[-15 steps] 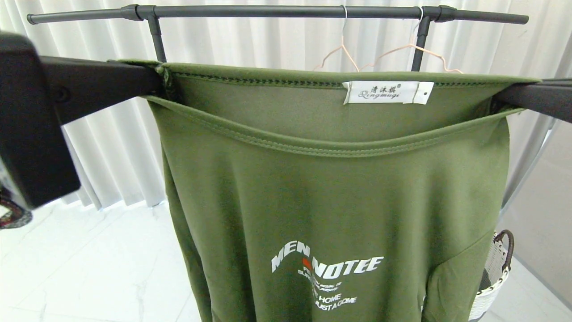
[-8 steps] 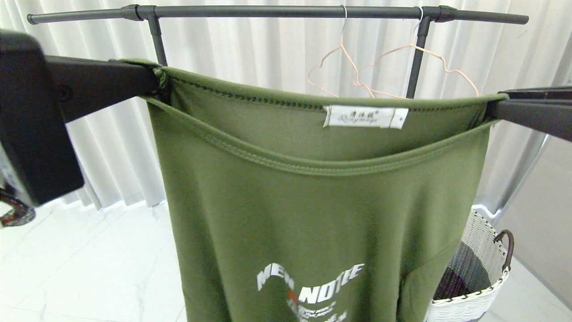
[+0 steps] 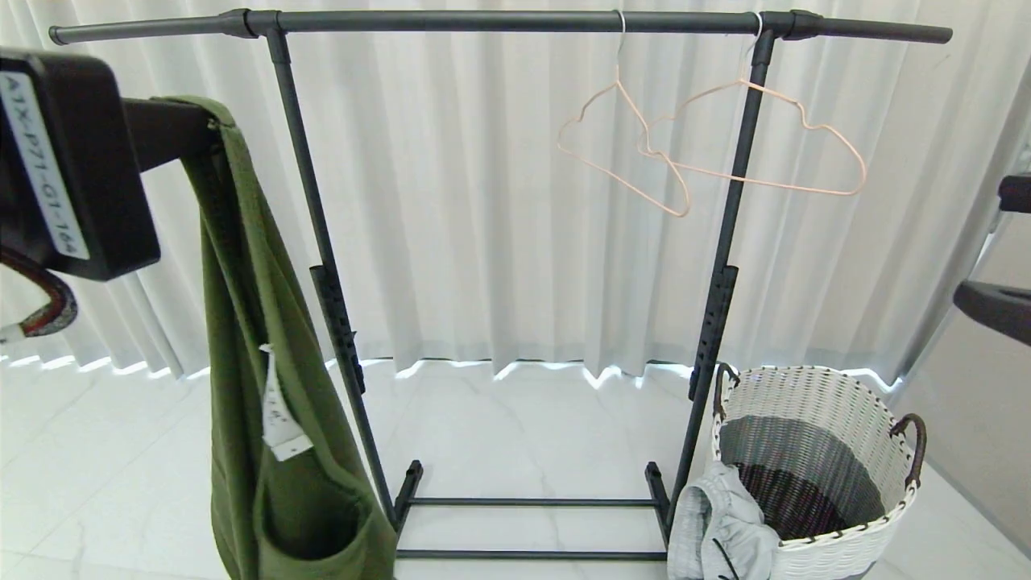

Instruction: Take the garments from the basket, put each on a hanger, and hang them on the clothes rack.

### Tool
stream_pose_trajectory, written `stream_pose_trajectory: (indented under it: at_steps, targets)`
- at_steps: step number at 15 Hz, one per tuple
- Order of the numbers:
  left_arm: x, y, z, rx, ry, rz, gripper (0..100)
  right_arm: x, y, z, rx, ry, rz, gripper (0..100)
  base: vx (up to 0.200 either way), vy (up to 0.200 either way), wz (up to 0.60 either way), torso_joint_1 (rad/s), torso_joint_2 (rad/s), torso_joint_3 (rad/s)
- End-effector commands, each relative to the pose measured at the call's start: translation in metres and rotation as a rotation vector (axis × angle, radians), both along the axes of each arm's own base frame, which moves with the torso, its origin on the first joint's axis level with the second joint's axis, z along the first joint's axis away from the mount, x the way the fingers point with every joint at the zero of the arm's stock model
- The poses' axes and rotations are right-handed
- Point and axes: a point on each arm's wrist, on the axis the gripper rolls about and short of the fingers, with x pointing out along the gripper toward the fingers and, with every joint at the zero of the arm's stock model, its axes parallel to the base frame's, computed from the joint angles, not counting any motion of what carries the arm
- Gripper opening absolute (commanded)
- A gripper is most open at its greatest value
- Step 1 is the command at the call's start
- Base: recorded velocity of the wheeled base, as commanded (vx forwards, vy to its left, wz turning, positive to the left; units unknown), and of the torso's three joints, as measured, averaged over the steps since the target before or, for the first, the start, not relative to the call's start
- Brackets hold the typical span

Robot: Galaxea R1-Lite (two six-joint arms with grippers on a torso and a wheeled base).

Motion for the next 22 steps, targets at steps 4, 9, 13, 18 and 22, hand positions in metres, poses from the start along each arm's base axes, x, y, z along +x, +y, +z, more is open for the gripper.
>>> stream_pose_trajectory:
  at_steps: [4, 9, 13, 18, 22]
  targets:
    - [-0.002, 0.023, -0.01, 0.048, -0.009, 0.126, 0, 0.016, -0.046, -0.026, -0.282, 0.171, -0.434, 100, 0.0, 0.0, 0.0, 0.0, 0.0, 0.0]
    - [-0.012, 0.061, -0.029, 0.144, -0.012, 0.199, 0, 0.023, -0.069, -0.051, -0.451, 0.156, -0.646, 100, 0.0, 0.0, 0.0, 0.0, 0.0, 0.0]
    - [-0.012, 0.062, -0.029, 0.143, -0.011, 0.204, 0, 0.029, -0.071, -0.058, -0.443, 0.09, -0.688, 100, 0.0, 0.0, 0.0, 0.0, 0.0, 0.0]
    - [-0.018, 0.064, -0.021, 0.085, -0.019, -0.055, 0, 0.025, -0.071, -0.055, -0.4, 0.073, -0.668, 100, 0.0, 0.0, 0.0, 0.0, 0.0, 0.0]
    - [-0.017, 0.066, -0.025, 0.089, -0.013, -0.042, 0, 0.024, -0.071, -0.055, -0.341, 0.093, -0.677, 100, 0.0, 0.0, 0.0, 0.115, -0.08, -0.04]
